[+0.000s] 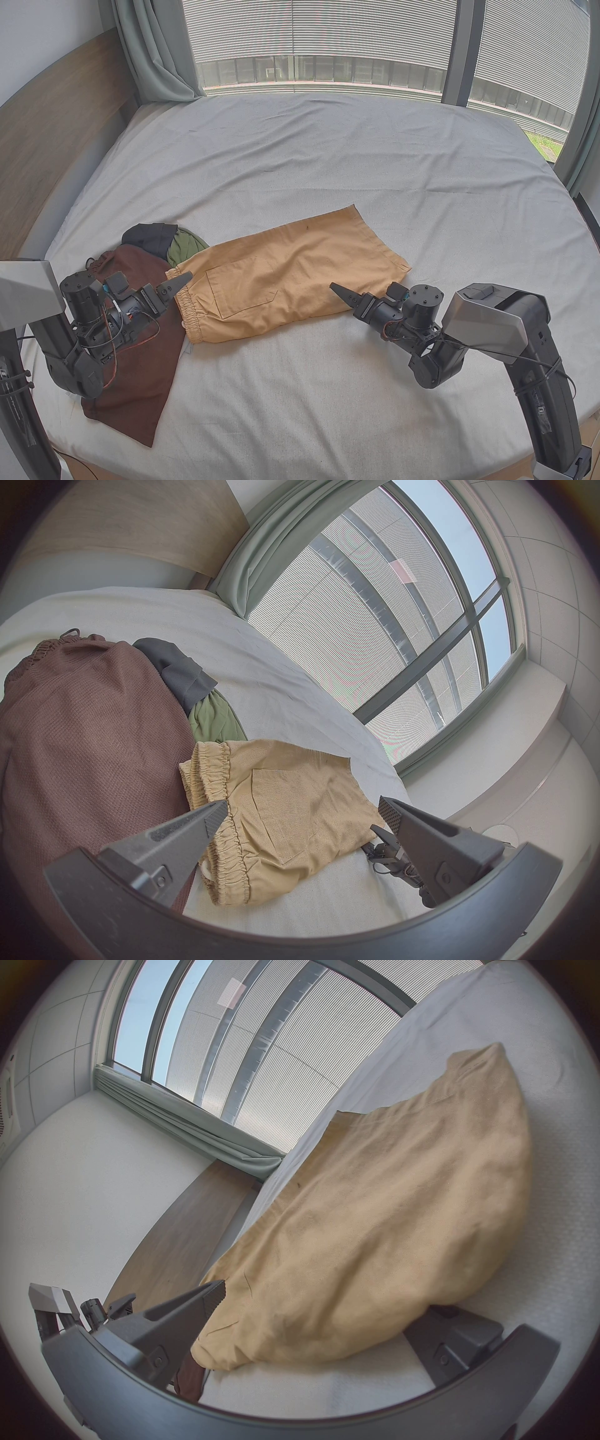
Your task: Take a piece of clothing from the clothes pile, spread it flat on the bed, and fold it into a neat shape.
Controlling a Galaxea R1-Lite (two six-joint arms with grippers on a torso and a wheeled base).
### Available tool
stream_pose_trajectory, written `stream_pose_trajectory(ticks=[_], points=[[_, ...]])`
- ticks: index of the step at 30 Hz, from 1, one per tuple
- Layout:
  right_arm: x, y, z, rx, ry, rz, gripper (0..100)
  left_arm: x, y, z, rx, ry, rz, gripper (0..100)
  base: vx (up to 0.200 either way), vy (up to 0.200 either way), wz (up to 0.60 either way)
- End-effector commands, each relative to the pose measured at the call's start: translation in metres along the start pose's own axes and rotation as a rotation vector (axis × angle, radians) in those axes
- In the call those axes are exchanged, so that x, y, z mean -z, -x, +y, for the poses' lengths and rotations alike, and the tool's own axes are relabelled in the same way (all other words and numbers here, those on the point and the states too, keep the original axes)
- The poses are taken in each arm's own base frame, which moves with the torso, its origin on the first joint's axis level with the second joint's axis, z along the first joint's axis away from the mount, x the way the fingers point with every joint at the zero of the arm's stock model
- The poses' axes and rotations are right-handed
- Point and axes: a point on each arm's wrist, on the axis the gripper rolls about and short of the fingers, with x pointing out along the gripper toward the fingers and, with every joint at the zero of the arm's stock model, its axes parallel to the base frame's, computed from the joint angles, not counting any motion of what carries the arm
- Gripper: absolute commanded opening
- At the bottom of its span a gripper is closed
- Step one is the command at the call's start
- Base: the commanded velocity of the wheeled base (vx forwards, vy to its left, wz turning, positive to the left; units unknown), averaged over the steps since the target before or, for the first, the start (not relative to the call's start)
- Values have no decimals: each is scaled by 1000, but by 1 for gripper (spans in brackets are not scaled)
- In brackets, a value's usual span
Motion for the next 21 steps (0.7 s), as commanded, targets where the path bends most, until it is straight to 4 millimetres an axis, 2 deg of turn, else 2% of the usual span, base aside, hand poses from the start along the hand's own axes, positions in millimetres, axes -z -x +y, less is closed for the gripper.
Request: stream_pose_trajectory(ticks=[1, 10, 11, 21], points=[[7, -9, 3, -32, 3, -13, 100, 0, 0, 0, 1, 0, -2, 100, 0, 0, 0], [8, -10, 1, -30, -5, -30, 100, 0, 0, 0, 1, -2, -2, 100, 0, 0, 0], [9, -10, 0, -29, -6, -27, 0, 0, 0, 0, 1, 0, -2, 100, 0, 0, 0], [9, -10, 0, -26, -6, -28, 0, 0, 0, 0, 9, 3, 3, 100, 0, 0, 0]])
